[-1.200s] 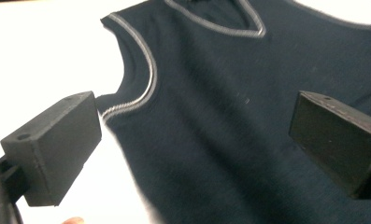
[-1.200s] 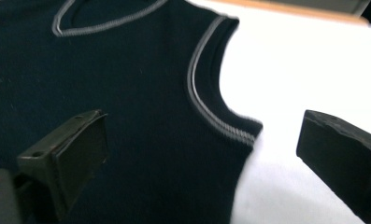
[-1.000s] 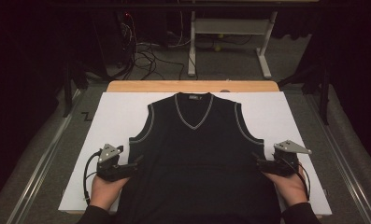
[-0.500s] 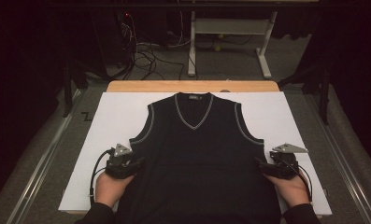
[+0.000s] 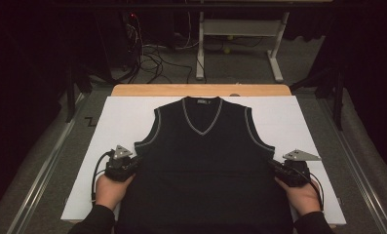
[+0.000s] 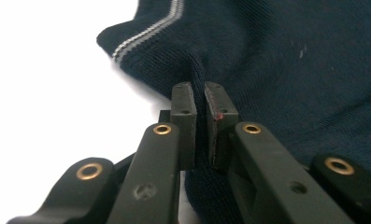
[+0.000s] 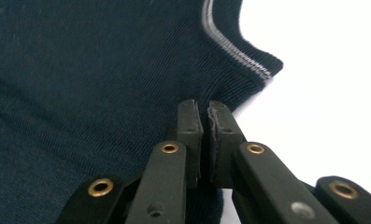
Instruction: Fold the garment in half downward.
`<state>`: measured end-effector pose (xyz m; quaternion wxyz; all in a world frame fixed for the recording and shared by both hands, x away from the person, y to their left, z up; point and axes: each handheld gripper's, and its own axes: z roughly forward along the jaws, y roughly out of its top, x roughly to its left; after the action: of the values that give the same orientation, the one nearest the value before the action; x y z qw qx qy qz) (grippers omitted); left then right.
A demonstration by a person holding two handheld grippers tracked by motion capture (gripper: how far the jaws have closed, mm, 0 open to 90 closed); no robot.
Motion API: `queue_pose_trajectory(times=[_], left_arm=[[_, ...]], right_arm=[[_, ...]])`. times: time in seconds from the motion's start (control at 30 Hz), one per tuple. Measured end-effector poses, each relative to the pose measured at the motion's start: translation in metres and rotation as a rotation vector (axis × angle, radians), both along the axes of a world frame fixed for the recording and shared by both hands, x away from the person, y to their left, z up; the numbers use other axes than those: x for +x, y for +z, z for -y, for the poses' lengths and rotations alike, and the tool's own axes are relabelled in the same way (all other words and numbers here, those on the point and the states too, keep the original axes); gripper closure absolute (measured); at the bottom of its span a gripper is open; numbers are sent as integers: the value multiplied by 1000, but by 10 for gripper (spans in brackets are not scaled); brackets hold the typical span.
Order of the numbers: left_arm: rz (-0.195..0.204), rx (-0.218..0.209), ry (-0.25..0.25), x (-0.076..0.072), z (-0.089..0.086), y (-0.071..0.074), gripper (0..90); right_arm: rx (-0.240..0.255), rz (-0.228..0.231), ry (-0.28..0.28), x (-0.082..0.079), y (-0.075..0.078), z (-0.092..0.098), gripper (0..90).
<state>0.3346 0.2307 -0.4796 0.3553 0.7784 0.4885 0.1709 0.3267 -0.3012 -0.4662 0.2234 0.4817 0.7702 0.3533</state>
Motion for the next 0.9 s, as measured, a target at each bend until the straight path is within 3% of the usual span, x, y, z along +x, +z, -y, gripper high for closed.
queue_pose_trajectory(times=[0.13,0.23,0.43,0.6,0.8,0.9], left_arm=[[29,15,-23,-8,0,7,802],[43,-19,-37,-17,-4,10,802],[27,-27,-39,-21,-6,4,801],[51,-56,-58,-32,-10,11,801],[43,-56,-84,-43,-12,11,800],[25,-58,-96,-50,-12,9,799]], right_arm=[[-3,22,-2,-3,4,3,865],[-10,38,5,-8,4,5,865],[-8,53,17,-18,5,6,867],[-8,80,32,-25,10,7,868],[7,65,40,-33,9,11,867],[-9,57,53,-40,8,13,867]])
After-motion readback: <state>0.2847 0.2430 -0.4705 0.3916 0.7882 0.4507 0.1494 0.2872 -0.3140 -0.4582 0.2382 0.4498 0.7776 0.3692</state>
